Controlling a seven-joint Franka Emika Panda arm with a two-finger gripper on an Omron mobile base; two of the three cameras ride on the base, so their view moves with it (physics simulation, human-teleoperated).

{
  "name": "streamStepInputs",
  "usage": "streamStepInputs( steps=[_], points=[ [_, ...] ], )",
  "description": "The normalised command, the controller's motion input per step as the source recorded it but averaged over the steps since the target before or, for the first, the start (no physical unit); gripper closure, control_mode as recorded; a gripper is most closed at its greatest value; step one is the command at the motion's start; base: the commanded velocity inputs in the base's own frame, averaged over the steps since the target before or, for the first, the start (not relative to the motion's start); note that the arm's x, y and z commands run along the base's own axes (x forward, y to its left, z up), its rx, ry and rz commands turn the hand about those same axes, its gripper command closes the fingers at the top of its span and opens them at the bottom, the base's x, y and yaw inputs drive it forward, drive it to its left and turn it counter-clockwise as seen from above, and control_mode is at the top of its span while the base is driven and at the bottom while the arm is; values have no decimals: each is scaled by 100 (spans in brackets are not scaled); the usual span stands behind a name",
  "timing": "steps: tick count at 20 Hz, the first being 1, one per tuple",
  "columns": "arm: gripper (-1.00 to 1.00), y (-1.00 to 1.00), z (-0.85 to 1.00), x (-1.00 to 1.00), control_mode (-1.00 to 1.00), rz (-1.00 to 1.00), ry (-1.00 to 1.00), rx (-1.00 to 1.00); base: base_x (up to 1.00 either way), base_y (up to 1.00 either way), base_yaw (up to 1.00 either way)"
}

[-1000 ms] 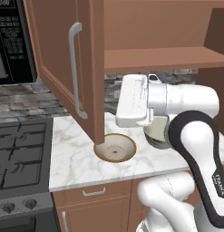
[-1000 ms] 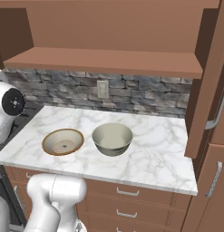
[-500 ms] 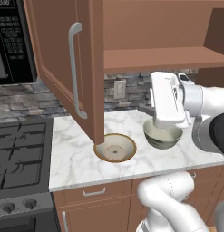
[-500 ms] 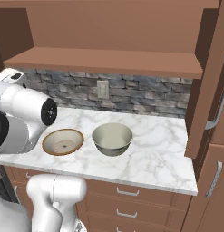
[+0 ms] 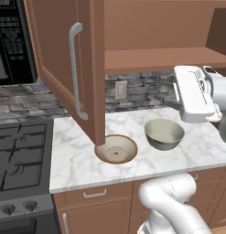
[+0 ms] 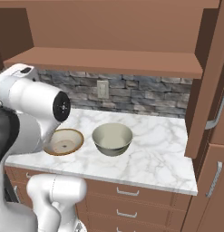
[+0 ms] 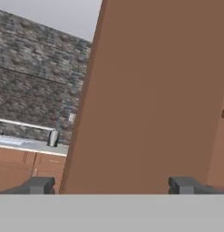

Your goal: Open the cabinet. Pick the bowls from the counter and place them in the cabinet. Then close the cabinet.

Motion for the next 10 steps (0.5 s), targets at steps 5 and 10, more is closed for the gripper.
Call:
streamStepInputs(
  steps=[5, 10],
  points=[
    [-100, -7, 24, -13, -100, -28, 15, -4, 0, 0, 0],
    [-100, -49, 15, -1, -100, -31, 27, 2, 0, 0, 0]
  ],
)
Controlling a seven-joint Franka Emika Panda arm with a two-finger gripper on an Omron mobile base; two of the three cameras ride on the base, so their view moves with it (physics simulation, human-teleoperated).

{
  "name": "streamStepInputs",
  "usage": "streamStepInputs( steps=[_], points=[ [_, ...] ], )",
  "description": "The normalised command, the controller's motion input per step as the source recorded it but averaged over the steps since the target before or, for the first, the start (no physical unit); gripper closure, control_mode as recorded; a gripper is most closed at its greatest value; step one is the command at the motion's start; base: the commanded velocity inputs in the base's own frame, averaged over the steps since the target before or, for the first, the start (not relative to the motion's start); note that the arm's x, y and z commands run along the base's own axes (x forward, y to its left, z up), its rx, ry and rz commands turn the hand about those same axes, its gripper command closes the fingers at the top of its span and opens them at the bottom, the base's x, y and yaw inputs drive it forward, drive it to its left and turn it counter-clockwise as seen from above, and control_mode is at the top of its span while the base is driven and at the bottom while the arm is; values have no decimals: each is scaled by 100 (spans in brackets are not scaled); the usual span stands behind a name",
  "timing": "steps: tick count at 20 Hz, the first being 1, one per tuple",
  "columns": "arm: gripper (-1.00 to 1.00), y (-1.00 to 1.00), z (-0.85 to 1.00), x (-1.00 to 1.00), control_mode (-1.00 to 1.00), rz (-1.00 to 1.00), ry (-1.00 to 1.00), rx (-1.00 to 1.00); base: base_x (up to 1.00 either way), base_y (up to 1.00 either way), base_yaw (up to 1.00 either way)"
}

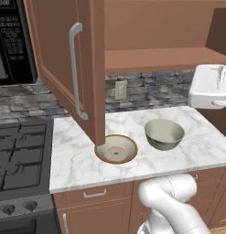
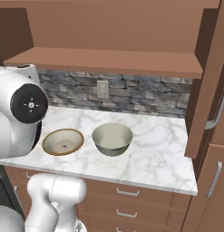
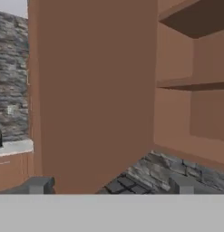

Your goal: Open the cabinet. Pick the bowls from the counter and place them in the cabinet. Then close the cabinet.

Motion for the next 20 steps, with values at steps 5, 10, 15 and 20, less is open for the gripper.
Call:
streamStepInputs(
  steps=[5, 10, 15, 20],
  points=[
    [-100, -86, -23, -14, -100, -24, 23, 11, 0, 0, 0],
    [-100, -15, -58, -4, -100, -24, 40, -3, 0, 0, 0],
    [-100, 0, -15, -6, -100, -29, 42, -14, 0, 0, 0],
    [-100, 0, -1, 0, -100, -29, 47, -11, 0, 0, 0]
  ],
)
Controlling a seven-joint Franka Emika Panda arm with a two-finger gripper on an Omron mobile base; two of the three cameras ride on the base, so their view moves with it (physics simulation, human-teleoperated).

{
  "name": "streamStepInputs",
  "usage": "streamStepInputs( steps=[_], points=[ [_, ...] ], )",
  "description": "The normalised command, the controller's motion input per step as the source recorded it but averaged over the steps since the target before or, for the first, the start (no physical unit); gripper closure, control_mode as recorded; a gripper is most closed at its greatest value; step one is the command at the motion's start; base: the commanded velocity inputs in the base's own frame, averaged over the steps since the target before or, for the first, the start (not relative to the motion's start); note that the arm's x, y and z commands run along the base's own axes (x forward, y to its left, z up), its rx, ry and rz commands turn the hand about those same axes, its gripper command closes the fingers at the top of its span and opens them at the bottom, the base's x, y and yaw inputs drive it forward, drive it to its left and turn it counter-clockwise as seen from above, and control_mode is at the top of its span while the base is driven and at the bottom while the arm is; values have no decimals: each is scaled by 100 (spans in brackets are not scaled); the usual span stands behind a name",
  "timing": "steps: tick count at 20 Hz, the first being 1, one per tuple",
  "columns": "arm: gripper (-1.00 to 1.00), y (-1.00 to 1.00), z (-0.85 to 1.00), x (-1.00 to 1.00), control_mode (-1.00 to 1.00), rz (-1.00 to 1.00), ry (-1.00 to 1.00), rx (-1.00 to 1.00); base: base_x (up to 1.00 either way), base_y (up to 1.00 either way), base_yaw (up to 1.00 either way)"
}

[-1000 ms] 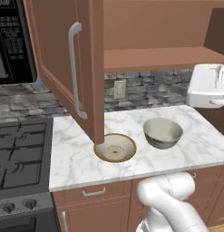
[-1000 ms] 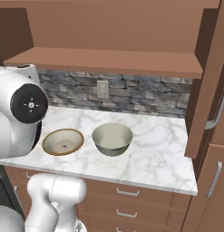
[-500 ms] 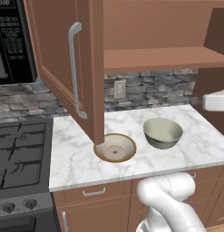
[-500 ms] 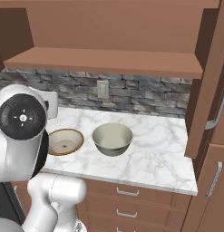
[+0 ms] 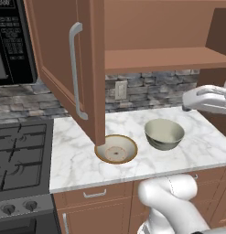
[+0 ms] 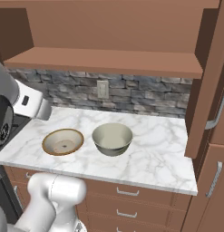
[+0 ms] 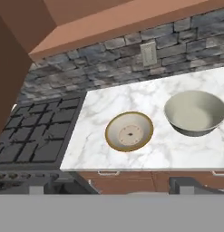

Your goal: Open the cabinet. Pick the bowls from the counter and place them in the cabinet. Then close the cabinet.

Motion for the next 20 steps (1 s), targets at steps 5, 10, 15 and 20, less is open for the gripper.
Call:
streamStepInputs(
  steps=[5, 10, 15, 20],
  points=[
    [-100, -36, 0, 0, -100, -23, 32, -2, 0, 0, 0],
    [-100, -45, -16, 0, -100, -19, 15, 0, 0, 0, 0],
    [-100, -43, -29, 0, -100, -18, 8, 0, 0, 0, 0],
    [-100, -36, -46, 0, -100, -17, 1, 0, 0, 0, 0]
  ],
)
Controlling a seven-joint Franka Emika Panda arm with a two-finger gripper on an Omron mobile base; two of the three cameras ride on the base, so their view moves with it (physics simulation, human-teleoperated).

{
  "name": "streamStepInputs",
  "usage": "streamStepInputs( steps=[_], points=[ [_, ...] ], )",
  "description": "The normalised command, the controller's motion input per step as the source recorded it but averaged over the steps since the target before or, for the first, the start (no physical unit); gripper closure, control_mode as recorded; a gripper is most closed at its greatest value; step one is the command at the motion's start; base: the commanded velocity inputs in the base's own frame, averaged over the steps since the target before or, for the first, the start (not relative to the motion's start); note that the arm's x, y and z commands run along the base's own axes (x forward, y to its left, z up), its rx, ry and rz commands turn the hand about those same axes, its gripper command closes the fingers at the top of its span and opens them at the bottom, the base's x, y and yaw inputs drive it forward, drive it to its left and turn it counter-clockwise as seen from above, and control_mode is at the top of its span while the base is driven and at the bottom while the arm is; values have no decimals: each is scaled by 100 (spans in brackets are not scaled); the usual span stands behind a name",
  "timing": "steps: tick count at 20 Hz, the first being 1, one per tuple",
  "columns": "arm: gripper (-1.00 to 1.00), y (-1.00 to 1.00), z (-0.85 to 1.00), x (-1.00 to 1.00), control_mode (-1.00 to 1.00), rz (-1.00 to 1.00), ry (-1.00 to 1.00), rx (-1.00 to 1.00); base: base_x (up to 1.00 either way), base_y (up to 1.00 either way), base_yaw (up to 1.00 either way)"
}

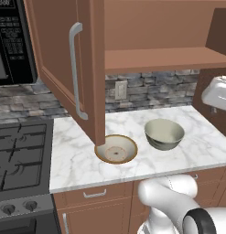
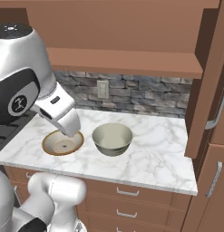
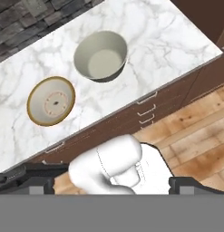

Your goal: Open the cabinet. Pick the bowls from the counter and place them in the cabinet. Then close the cabinet.

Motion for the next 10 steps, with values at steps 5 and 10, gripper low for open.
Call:
streamStepInputs(
  steps=[5, 10],
  points=[
    [-100, -26, -58, 3, -100, -14, 0, 0, 0, 0, 0],
    [-100, -31, -22, 22, -100, -11, 3, 0, 0, 0, 0]
  ],
)
